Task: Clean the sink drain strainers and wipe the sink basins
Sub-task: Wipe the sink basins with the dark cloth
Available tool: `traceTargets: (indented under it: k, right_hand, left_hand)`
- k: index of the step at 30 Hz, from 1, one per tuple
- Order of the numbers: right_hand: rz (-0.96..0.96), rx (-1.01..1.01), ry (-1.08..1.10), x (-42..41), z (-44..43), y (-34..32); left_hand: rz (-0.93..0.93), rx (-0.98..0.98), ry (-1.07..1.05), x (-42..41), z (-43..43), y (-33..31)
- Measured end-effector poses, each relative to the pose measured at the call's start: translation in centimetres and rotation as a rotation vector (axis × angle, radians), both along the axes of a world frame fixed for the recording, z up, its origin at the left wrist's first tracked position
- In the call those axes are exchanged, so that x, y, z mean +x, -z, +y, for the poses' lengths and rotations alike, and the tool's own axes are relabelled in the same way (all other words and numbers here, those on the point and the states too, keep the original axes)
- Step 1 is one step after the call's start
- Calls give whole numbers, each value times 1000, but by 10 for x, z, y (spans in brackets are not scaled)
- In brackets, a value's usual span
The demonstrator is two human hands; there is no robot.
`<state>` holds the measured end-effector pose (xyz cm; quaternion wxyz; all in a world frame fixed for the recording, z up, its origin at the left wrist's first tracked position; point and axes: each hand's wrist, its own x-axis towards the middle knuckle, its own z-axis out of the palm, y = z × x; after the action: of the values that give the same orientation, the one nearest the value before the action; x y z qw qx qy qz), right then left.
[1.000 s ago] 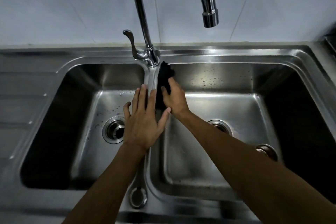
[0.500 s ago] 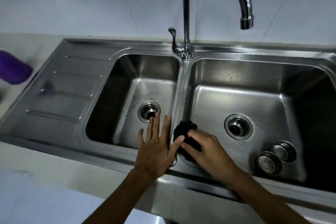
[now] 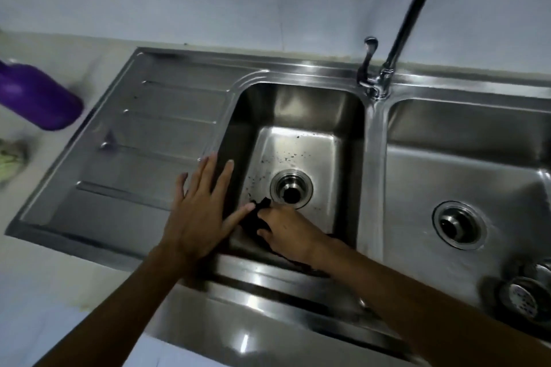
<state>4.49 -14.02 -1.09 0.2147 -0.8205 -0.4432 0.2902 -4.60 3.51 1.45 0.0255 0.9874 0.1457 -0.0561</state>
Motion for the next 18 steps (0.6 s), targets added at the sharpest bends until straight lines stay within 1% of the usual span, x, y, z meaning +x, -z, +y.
traceTargets:
  k: [2,4,6,7,9,10,12,14,16,18]
  right_hand:
    - [22,-42,42,2,27,18]
    - [-93,-174,24,2,45,42]
    - [-218,-338,-82,-5,46,68]
    - [-249,-382,-160,-8,46,81]
    - [-291,-383,-273,-14,44,105]
    - [-326,-349,-276,-12,46,114]
    - [-415,-267,-173,-2,61,130]
    - [-418,-233,-11,19,84,139]
    - [-444,-221,130,47,102,150]
    - [-486,-260,256,84,108,154]
  left_hand:
    - [-50,8,28,23,24,2]
    - [-87,-4,60,47,44,4]
    - [-89,-11,111,67,57,6]
    - [-82,-14,139,76,63,8]
    - [-73,-40,173,86,70,14]
    - [-89,-58,177,88,72,18]
    - [-147,-65,172,89,74,24]
    - [-185,-48,168,90,77,29]
    - [-196,-41,175,91,79,31]
    - [-210,-46,180,93,80,33]
